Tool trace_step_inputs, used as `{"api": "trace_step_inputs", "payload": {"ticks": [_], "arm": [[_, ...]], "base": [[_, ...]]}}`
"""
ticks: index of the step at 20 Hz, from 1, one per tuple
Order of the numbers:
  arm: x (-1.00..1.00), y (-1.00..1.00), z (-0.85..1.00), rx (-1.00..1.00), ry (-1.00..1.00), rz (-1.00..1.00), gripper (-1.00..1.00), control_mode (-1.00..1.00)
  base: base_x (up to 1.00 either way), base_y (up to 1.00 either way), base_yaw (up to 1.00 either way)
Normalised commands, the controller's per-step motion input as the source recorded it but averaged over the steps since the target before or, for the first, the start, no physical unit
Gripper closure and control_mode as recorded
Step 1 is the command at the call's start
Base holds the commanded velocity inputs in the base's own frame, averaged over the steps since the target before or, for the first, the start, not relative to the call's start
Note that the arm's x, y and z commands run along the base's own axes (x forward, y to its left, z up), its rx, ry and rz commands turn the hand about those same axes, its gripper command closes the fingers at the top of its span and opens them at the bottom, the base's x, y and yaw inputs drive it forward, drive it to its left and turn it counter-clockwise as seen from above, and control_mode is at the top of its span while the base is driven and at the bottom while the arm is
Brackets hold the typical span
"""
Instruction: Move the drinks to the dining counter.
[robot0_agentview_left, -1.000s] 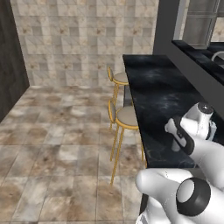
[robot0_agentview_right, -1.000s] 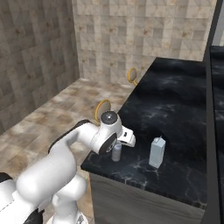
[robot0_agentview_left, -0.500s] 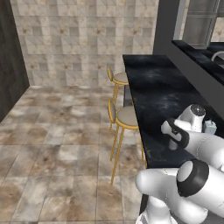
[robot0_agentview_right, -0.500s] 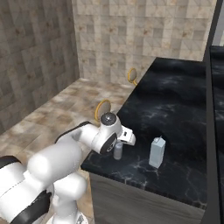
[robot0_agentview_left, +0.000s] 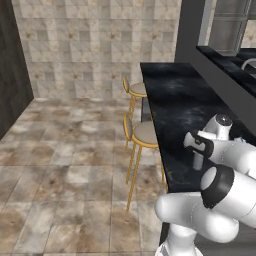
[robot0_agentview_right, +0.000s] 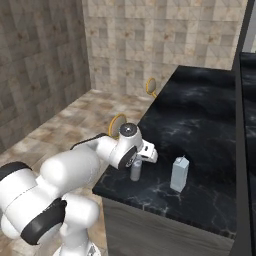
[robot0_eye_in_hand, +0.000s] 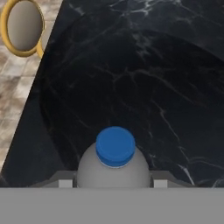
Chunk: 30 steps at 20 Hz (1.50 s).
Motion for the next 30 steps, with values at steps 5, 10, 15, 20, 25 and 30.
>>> {"api": "trace_step_inputs", "payload": {"ticks": [5, 10, 15, 20, 25, 30], "arm": [[0.01, -0.01, -0.15, -0.04, -0.03, 0.00, 1.00, -1.00], [-0.26, 0.00, -0.01, 0.00, -0.12, 0.01, 1.00, -1.00], [-0.17, 0.00, 0.00, 0.00, -0.07, 0.00, 1.00, -1.00], [0.00, 0.00, 0.00, 0.00, 0.00, 0.00, 1.00, -1.00], [0.00, 0.00, 0.00, 0.00, 0.00, 0.00, -1.00, -1.00], [0.00, 0.00, 0.00, 0.00, 0.00, 0.00, -1.00, -1.00]], "base": [[0.00, 0.00, 0.00], [0.00, 0.00, 0.00], [0.00, 0.00, 0.00], [0.00, 0.00, 0.00], [0.00, 0.00, 0.00], [0.00, 0.00, 0.00]]}}
